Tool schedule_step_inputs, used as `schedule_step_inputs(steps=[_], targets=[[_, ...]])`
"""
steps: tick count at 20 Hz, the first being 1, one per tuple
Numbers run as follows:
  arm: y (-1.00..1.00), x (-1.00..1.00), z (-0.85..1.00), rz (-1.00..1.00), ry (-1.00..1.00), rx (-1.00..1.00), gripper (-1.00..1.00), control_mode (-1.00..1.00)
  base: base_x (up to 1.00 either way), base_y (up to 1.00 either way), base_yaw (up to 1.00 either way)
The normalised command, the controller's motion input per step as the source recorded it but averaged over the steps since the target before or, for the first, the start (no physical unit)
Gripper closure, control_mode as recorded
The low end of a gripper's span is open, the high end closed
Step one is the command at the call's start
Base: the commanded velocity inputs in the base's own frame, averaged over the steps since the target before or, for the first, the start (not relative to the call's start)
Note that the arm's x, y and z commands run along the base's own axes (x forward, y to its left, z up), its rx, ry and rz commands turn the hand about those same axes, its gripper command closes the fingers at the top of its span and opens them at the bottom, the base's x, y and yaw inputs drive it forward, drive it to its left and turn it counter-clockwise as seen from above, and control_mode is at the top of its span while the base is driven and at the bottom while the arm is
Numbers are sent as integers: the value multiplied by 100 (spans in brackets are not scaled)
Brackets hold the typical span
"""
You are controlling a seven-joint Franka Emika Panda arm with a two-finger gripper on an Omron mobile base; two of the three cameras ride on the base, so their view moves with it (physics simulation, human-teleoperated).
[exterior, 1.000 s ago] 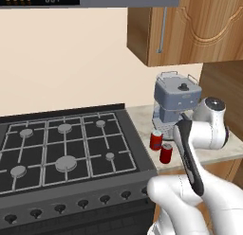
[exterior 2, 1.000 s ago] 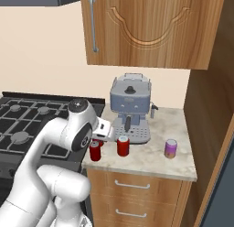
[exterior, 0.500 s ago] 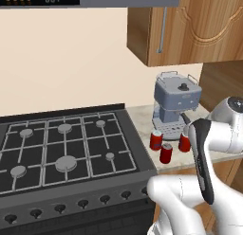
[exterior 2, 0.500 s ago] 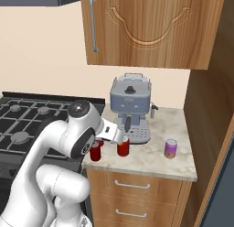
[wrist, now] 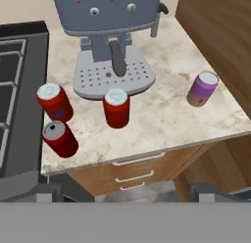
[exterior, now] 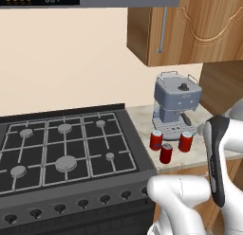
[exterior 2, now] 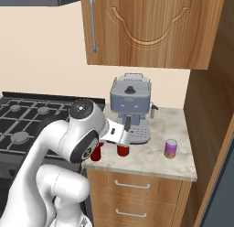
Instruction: Four empty soda cans are scattered around the kitchen. Gather all the cans and cluster them next to the stove for recycling.
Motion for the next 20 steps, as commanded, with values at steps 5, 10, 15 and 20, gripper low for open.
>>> schedule_step_inputs(steps=[5,10,15,20], targets=[[-49,34,0,-8,0,-2,-100,-100,0,0,0],[-52,46,0,-8,2,0,-100,-100,0,0,0],[-42,27,5,-3,17,0,-100,-100,0,0,0],[-30,29,0,-1,19,0,-100,-100,0,0,0]])
